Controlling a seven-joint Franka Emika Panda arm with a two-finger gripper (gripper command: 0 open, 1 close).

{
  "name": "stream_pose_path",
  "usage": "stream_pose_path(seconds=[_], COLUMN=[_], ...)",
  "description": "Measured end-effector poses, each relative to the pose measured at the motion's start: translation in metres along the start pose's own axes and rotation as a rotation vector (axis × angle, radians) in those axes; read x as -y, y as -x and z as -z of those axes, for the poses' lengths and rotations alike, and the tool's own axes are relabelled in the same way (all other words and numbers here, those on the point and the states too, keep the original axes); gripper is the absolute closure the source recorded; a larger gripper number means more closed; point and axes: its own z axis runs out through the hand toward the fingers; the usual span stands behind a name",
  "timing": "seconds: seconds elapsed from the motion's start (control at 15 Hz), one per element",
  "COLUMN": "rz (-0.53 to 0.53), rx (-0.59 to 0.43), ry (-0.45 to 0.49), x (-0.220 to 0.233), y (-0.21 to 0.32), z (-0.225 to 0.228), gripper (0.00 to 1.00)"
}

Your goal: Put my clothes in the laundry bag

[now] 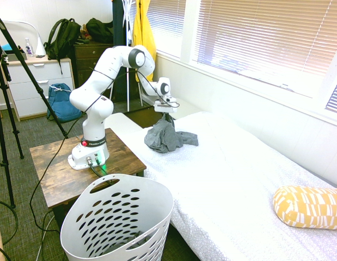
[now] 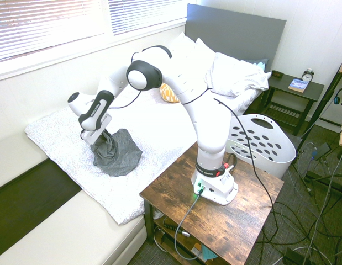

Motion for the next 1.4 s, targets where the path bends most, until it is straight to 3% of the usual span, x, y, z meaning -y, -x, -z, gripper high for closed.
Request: stream_pose_path(seconds=[0.4, 0.6, 0.8, 1.07, 1.4], rz=[0.078, 0.164, 0.207, 0.159, 0.110], rx=[0.058, 0.076, 0.127, 0.253, 0.456], ry=[0.230, 0.408, 0.581, 0.746, 0.847], x=[-0.127, -0.193, -0.257, -0.370, -0.503], y=[-0.056, -0.069, -0.075, -0.091, -0.078], z=[0.142, 0.191, 0.216, 0.234, 0.213], gripper=[1.00, 1.00, 1.00, 1.00, 1.00])
